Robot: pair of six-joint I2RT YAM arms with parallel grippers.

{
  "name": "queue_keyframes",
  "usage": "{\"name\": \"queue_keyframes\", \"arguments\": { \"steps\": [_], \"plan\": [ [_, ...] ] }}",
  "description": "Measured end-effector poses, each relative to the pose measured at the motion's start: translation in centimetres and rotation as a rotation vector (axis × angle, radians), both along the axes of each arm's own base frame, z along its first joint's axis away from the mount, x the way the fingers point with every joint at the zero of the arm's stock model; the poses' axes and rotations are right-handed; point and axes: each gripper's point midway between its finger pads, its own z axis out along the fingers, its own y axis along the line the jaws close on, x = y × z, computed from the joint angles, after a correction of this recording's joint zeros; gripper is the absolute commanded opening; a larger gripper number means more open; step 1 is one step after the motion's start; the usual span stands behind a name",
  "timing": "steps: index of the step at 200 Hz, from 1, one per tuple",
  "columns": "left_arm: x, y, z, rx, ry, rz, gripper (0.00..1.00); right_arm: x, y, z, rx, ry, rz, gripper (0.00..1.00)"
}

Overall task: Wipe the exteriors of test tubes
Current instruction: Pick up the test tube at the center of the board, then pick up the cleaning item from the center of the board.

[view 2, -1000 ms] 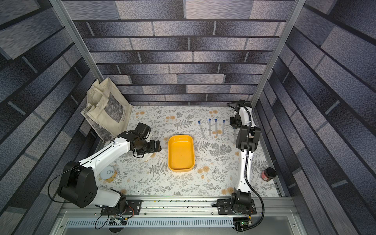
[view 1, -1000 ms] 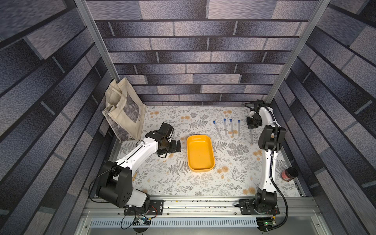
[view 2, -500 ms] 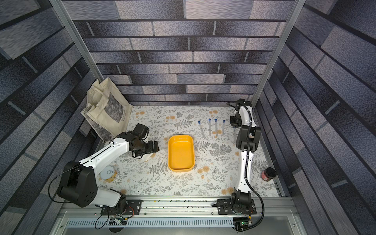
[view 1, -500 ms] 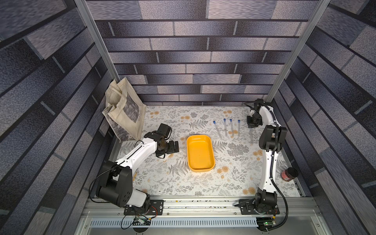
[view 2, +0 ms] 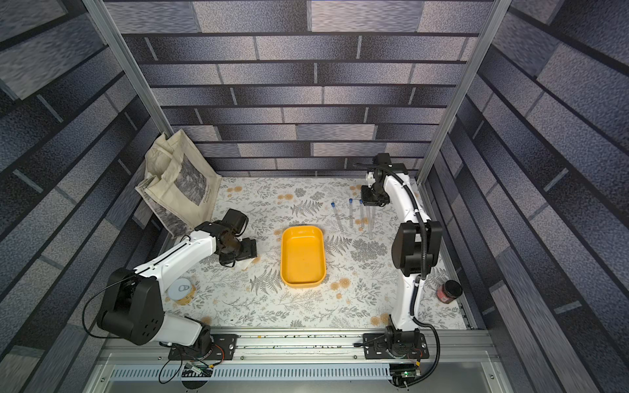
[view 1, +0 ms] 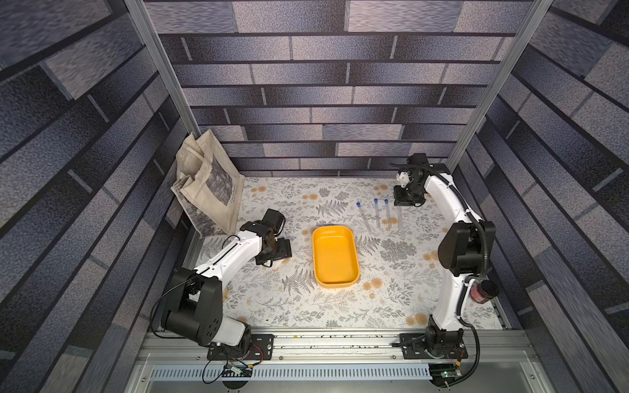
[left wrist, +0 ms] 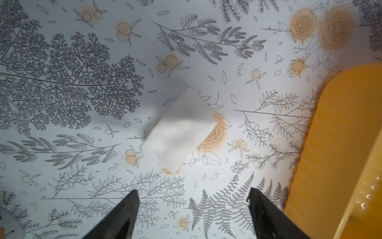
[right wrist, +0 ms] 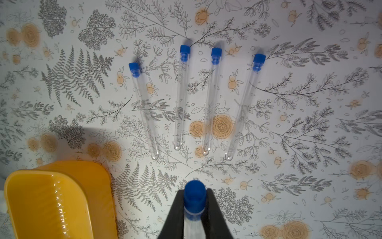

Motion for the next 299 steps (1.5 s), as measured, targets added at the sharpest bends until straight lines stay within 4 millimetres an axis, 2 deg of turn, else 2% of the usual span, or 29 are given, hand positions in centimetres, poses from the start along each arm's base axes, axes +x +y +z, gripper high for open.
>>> {"name": "queue_keyframes", "arguments": {
  "steps": [19,61,86,102,115,138,152,199,239,251,272,283,299],
  "plan": [
    [0.0,0.8,-0.8,0.017,0.026,0.018,0.67,-1.5,0.3,0.2,0.017,0.007,0.005,0.13],
    [-0.2,2.5,-2.5,0.045,0.095,0.033,0.68,-4.3,0.3,1.0,0.036,-0.017,0.008,0.13],
    [-0.2,2.4,-2.6,0.061,0.087,-0.016,0.67,-5.4,0.3,0.7,0.042,-0.017,0.010,0.13],
    [-0.4,2.2,-2.6,0.080,0.085,-0.047,0.66,-5.5,0.3,0.2,0.045,-0.011,0.008,0.13],
    [-0.4,2.1,-2.7,0.088,0.084,-0.061,0.60,-5.6,0.4,-0.1,0.048,-0.008,0.008,0.13],
    [-0.3,2.0,-2.7,0.093,0.081,-0.070,0.59,-5.3,0.6,0.0,0.059,-0.018,0.008,0.13],
    [-0.2,2.0,-3.0,0.095,0.083,-0.071,0.50,-5.2,0.6,0.0,0.062,-0.023,0.009,0.13],
    [-0.5,2.2,-4.7,0.119,0.141,-0.080,0.50,-5.5,0.6,-0.4,0.065,-0.015,0.006,0.13],
    [-0.5,2.3,-5.4,0.135,0.155,-0.082,0.49,-5.6,0.7,-0.5,0.066,-0.013,0.007,0.13],
    [-0.4,2.3,-5.3,0.138,0.152,-0.081,0.42,-5.6,0.6,-0.5,0.066,-0.012,0.007,0.13],
    [0.0,2.3,-5.5,0.141,0.152,-0.073,0.41,-5.6,0.6,-0.5,0.066,-0.012,0.007,0.13],
    [0.1,2.2,-5.6,0.140,0.156,-0.072,0.33,-5.6,0.6,-0.5,0.065,-0.011,0.007,0.13],
    [0.2,2.2,-5.6,0.138,0.152,-0.065,0.32,-5.6,0.6,-0.5,0.065,-0.012,0.007,0.13]
  ]
}}
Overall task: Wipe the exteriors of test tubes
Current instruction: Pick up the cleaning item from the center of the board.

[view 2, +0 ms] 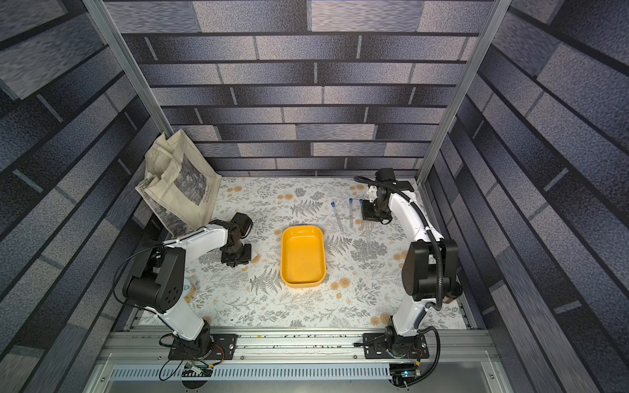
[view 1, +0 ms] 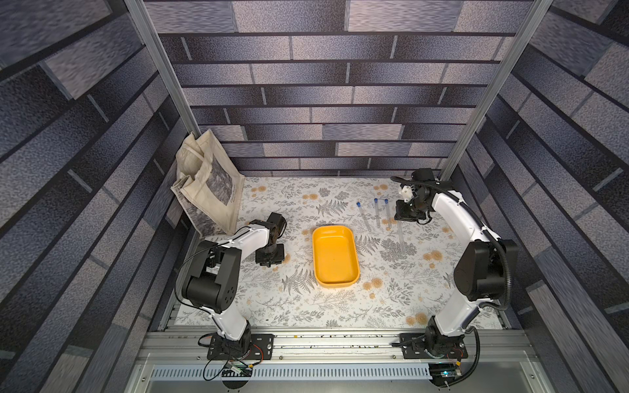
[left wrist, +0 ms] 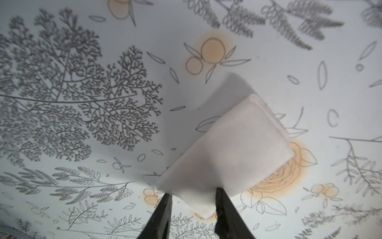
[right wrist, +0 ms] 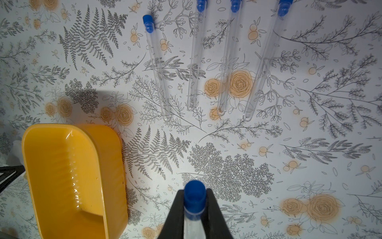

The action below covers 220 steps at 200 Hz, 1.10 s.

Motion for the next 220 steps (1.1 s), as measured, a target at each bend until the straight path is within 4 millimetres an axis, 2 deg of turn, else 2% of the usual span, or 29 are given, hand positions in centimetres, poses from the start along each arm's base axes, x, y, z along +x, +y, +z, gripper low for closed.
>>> {"name": "queue_keyframes", "arguments": {
  "steps": [21,51,61,70,94,124,144,160,181,191,220],
  "plan": [
    [0.1,-0.1,0.0,-0.001,-0.004,0.005,0.21,0.0,0.0,0.0,0.000,0.000,0.000,0.13],
    [0.1,-0.2,0.0,0.000,-0.004,0.000,0.18,0.0,0.1,0.0,0.009,0.001,-0.001,0.13],
    [0.1,-0.1,0.0,0.005,-0.006,-0.001,0.20,0.0,0.1,0.0,0.010,0.002,-0.003,0.13],
    [0.1,-0.1,0.0,0.010,-0.007,0.000,0.27,0.0,0.2,0.0,0.012,0.003,-0.003,0.13],
    [0.1,0.0,0.0,0.015,-0.007,0.001,0.35,0.0,0.3,0.1,0.017,0.002,-0.001,0.13],
    [0.1,0.1,-0.1,0.022,0.012,0.002,0.37,-0.1,0.4,0.4,0.018,-0.007,0.001,0.13],
    [0.1,0.0,-0.1,0.019,0.021,0.001,0.31,-0.2,0.4,0.7,0.019,-0.014,0.001,0.13],
    [0.2,-0.2,-0.2,0.010,0.023,0.000,0.14,-0.3,0.4,0.8,0.019,-0.019,0.001,0.13],
    [0.3,-0.7,-0.3,-0.001,0.024,-0.003,0.07,-0.3,0.4,1.0,0.022,-0.025,-0.001,0.13],
    [0.4,-0.7,-0.2,-0.005,0.027,-0.004,0.00,-0.4,0.9,1.0,0.034,-0.023,0.006,0.13],
    [0.4,-0.7,-0.2,-0.005,0.028,-0.004,0.00,-1.3,2.8,0.8,0.052,-0.009,0.038,0.13]
  ]
}}
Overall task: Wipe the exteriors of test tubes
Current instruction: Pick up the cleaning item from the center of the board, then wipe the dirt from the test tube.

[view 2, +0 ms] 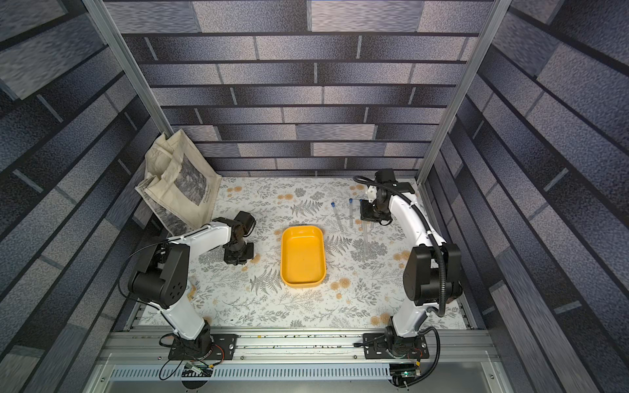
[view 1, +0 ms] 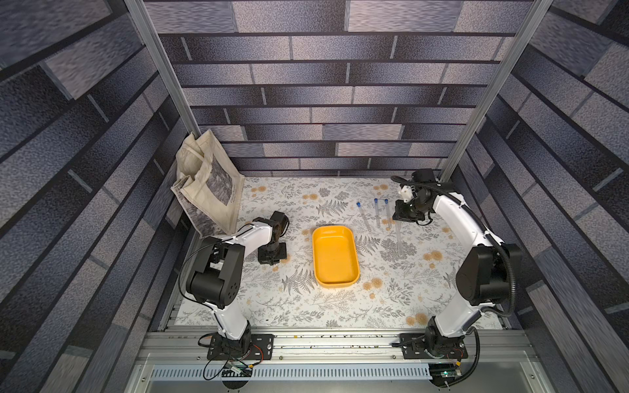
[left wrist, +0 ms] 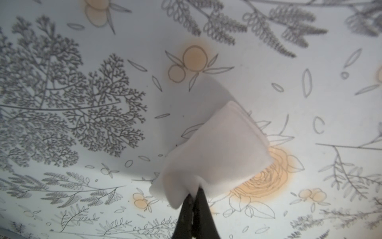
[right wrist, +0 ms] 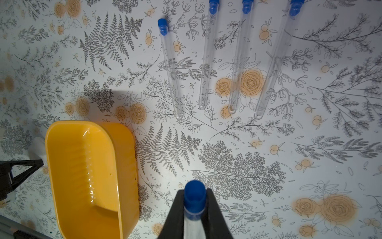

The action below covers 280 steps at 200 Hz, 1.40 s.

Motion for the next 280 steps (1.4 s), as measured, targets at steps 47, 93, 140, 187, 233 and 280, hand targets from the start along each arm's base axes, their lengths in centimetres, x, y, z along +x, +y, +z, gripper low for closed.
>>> {"name": "queue_keyframes", "arguments": {
  "steps": [47,93,140,187,233,280],
  "plan": [
    [0.0,-0.7,0.3,-0.023,-0.019,-0.014,0.00,-2.5,5.2,0.1,0.035,0.011,0.115,0.13],
    [0.1,-4.5,6.0,-0.104,-0.210,-0.179,0.00,-4.4,11.2,2.7,0.137,-0.060,0.219,0.13],
    [-0.9,-7.8,13.9,-0.191,-0.471,-0.345,0.00,-3.7,15.3,1.7,0.287,-0.110,0.197,0.13],
    [-2.7,-11.2,16.5,-0.333,-0.582,-0.465,0.00,-2.6,16.8,0.6,0.435,-0.182,0.104,0.13],
    [-3.9,-15.8,14.3,-0.426,-0.508,-0.584,0.01,-2.4,17.3,4.5,0.585,-0.314,0.072,0.13],
    [-3.4,-18.4,14.3,-0.492,-0.502,-0.625,0.00,-3.0,17.4,6.1,0.651,-0.360,0.080,0.13]
  ]
}}
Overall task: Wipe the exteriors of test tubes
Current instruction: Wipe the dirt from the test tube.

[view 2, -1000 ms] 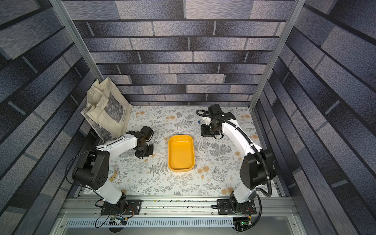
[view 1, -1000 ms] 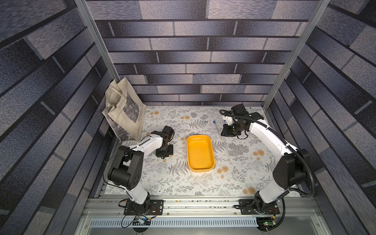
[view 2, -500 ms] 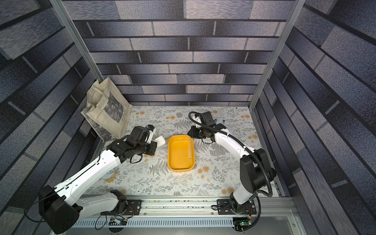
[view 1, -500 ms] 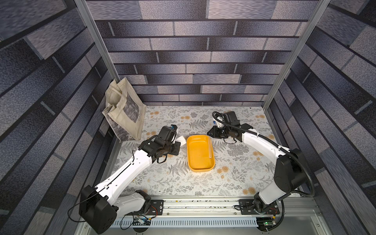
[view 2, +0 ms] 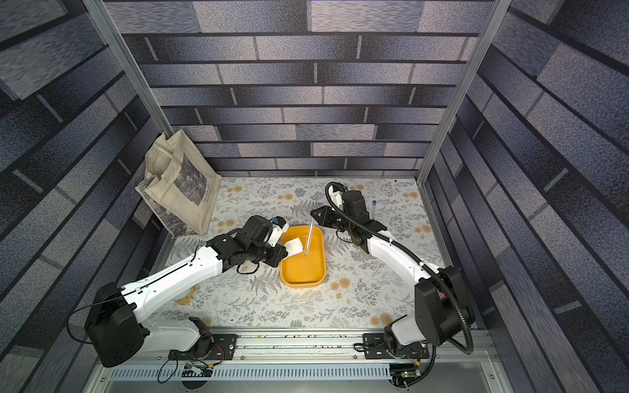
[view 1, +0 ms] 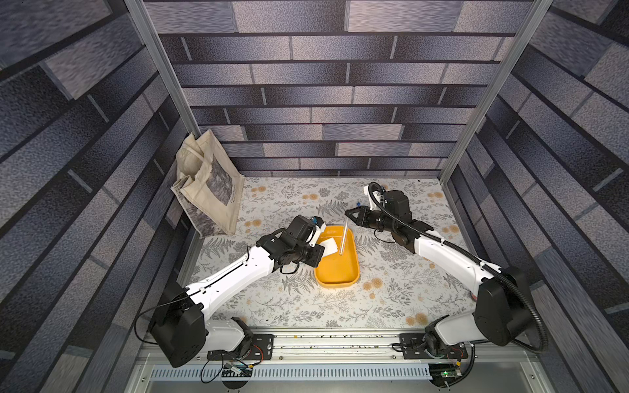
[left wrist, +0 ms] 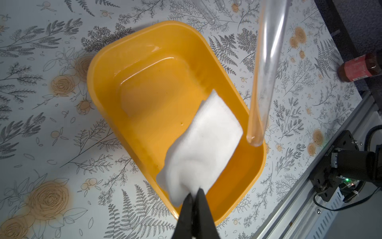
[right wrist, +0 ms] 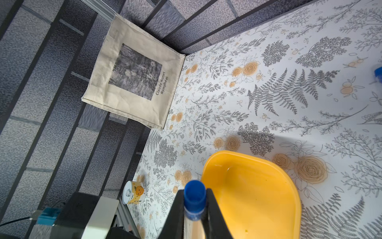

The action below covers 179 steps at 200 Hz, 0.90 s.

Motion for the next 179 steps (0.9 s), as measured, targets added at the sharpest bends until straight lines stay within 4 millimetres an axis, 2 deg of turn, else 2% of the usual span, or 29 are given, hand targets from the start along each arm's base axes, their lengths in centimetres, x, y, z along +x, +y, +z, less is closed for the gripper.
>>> {"name": "queue_keyframes", "arguments": {
  "steps": [42,89,140,179],
  "plan": [
    [1.0,-1.5,1.4,-0.049,-0.028,-0.024,0.00,-0.8,-0.1,-1.6,-0.004,0.034,0.011,0.13],
    [2.1,-2.8,2.1,-0.068,-0.040,-0.043,0.00,-1.1,0.0,-1.0,0.010,0.024,0.029,0.13],
    [4.2,-4.5,2.9,-0.072,-0.056,-0.047,0.00,-1.3,0.2,-0.8,0.016,0.023,0.041,0.13],
    [4.3,-4.9,2.8,-0.068,-0.051,-0.054,0.00,-1.3,0.2,-0.8,0.015,0.023,0.039,0.13]
  ]
}}
